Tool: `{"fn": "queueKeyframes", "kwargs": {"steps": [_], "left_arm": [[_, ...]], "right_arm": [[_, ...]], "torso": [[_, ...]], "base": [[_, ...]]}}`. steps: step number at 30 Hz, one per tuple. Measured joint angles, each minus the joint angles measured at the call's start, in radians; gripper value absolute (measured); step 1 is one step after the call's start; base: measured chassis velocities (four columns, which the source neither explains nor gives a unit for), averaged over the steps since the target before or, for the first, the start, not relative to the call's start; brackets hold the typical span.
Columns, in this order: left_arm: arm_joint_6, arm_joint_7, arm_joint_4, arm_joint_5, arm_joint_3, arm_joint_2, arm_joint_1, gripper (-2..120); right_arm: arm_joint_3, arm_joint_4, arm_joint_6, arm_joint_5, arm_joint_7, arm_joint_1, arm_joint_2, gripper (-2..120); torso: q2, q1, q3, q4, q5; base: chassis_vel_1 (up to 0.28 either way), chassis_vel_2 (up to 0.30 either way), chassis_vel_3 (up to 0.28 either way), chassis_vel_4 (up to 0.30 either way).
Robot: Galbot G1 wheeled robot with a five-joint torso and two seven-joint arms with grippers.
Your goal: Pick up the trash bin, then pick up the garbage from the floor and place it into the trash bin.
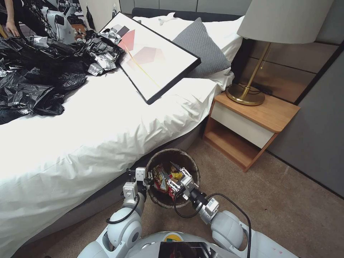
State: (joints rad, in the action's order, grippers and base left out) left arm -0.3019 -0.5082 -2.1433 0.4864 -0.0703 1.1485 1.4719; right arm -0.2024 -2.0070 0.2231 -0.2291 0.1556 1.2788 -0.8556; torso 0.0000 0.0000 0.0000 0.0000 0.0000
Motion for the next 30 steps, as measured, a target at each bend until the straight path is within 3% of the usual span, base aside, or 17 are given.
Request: {"fn": "queueKeyframes", "kwargs": {"steps": [1,2,4,6,11,12,19,23,24,27,28,30], "left_arm": [[0.000,0.000,0.000,0.000,0.000,0.000,0.000,2],[0.000,0.000,0.001,0.000,0.000,0.000,0.000,2],[0.000,0.000,0.001,0.000,0.000,0.000,0.000,2],[0.001,0.000,0.001,0.000,0.000,0.000,0.000,2],[0.001,0.000,0.002,0.000,0.000,0.000,0.001,2],[0.001,0.001,0.003,0.000,0.000,0.001,0.000,2],[0.002,0.001,0.008,-0.001,0.001,0.005,-0.001,2],[0.011,0.005,0.010,-0.010,-0.002,0.008,0.008,2],[0.011,0.005,0.010,-0.010,-0.002,0.008,0.008,2],[0.019,0.009,0.010,-0.030,-0.007,0.011,0.014,2],[0.019,0.009,0.010,-0.030,-0.007,0.011,0.014,2],[0.020,0.009,0.010,-0.033,-0.010,0.009,0.016,2]], "right_arm": [[0.000,0.000,0.000,0.000,0.000,0.000,0.000,50],[0.001,0.001,-0.001,0.001,0.003,0.002,-0.003,59],[0.001,0.001,-0.001,0.002,0.004,0.003,-0.005,65],[0.001,0.000,-0.004,0.003,0.009,0.004,-0.010,78],[0.001,0.000,-0.005,0.003,0.011,0.004,-0.012,86],[0.002,-0.002,-0.005,0.003,0.013,0.003,-0.012,97],[0.050,-0.051,-0.005,-0.011,0.031,0.008,-0.019,100],[0.204,-0.187,-0.069,-0.092,0.141,0.008,-0.021,100],[0.204,-0.187,-0.069,-0.092,0.141,0.008,-0.021,100],[0.375,-0.247,-0.126,-0.106,0.218,0.057,-0.032,100],[0.375,-0.247,-0.126,-0.106,0.218,0.057,-0.032,100],[0.478,-0.266,-0.155,-0.112,0.251,0.101,-0.050,100]], "torso": [[0.000,0.000,0.000,0.0000,0.0000],[0.000,0.000,0.000,0.0000,0.0000],[0.000,0.000,0.000,0.0000,0.0000],[0.000,0.000,0.000,0.0000,0.0000],[0.000,0.000,0.000,-0.0001,0.0000],[0.000,0.000,0.000,0.0000,0.0000],[0.000,0.000,0.000,0.0000,0.0000],[0.000,0.000,0.000,0.0000,0.0000],[0.000,0.000,0.000,0.0000,0.0000],[0.000,0.000,0.000,-0.0002,0.0001],[0.000,0.000,0.000,-0.0002,0.0001],[0.000,0.000,0.000,-0.0002,0.0000]], "base": [[0.000,0.000,0.000,0.000],[0.000,0.000,0.000,0.000],[0.000,0.000,0.000,0.000],[0.000,0.000,0.000,0.000],[0.000,0.000,0.000,0.000],[0.000,0.000,0.000,0.000],[0.000,0.000,0.000,0.000],[0.000,0.000,0.000,0.000],[0.000,0.000,0.000,0.000],[0.000,0.000,0.000,0.000],[0.000,0.000,0.000,0.000],[0.000,0.000,0.000,0.000]]}}
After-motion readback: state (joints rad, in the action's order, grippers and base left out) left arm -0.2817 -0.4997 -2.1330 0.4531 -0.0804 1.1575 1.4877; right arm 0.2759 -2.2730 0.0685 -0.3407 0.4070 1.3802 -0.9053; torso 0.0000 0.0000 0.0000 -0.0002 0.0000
